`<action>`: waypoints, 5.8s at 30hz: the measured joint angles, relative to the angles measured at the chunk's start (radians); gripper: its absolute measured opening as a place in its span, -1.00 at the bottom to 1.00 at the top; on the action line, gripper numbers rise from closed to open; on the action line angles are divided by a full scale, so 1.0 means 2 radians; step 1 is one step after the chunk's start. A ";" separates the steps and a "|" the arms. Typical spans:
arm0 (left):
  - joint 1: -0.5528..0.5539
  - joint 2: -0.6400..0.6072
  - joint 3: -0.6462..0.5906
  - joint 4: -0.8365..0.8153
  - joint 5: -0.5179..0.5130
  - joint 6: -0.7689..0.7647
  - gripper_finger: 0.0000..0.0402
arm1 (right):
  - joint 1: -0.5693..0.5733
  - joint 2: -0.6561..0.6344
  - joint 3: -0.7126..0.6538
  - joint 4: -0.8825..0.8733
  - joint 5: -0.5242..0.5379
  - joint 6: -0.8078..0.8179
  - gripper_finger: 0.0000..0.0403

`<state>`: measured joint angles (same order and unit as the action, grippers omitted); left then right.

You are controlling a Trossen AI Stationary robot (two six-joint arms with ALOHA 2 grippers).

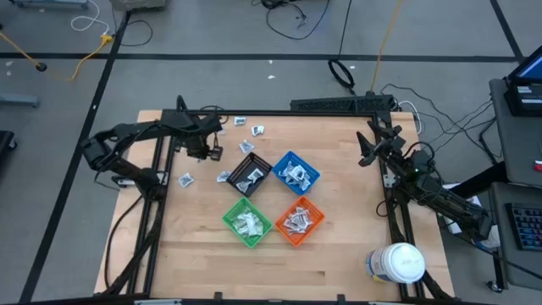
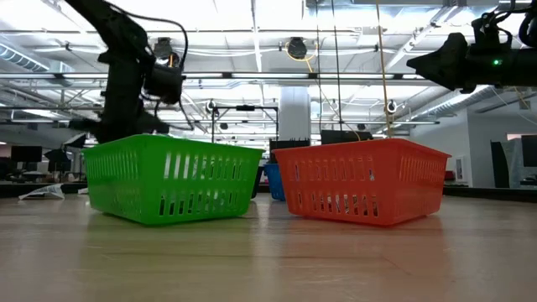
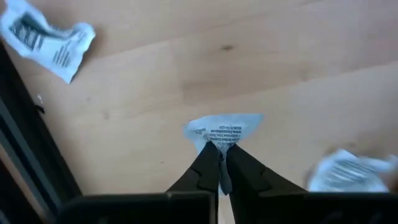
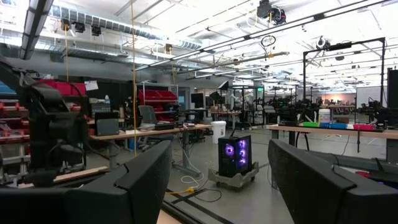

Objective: Pick & Place First Aid Supplies
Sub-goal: Put the black towelette pack into the black bin

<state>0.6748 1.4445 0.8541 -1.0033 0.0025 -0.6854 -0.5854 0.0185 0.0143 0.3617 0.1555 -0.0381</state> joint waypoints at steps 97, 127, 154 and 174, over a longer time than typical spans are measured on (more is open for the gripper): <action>-0.188 0.054 0.126 -0.020 0.073 0.333 0.21 | 0.000 0.000 0.000 0.000 0.000 0.000 0.31; -0.197 0.014 -0.078 0.218 0.006 0.392 0.21 | 0.000 0.000 0.000 0.000 0.000 0.000 0.31; -0.183 -0.005 -0.097 0.231 -0.002 0.294 -0.97 | 0.000 0.000 0.000 0.000 0.000 0.000 0.31; -0.174 -0.093 -0.007 -0.033 -0.028 0.055 -0.99 | 0.000 0.000 0.000 0.000 0.000 0.000 0.31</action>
<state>0.3267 1.2589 0.8406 -1.0687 -0.0544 -0.5744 -0.5854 0.0181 0.0142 0.3614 0.1555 -0.0380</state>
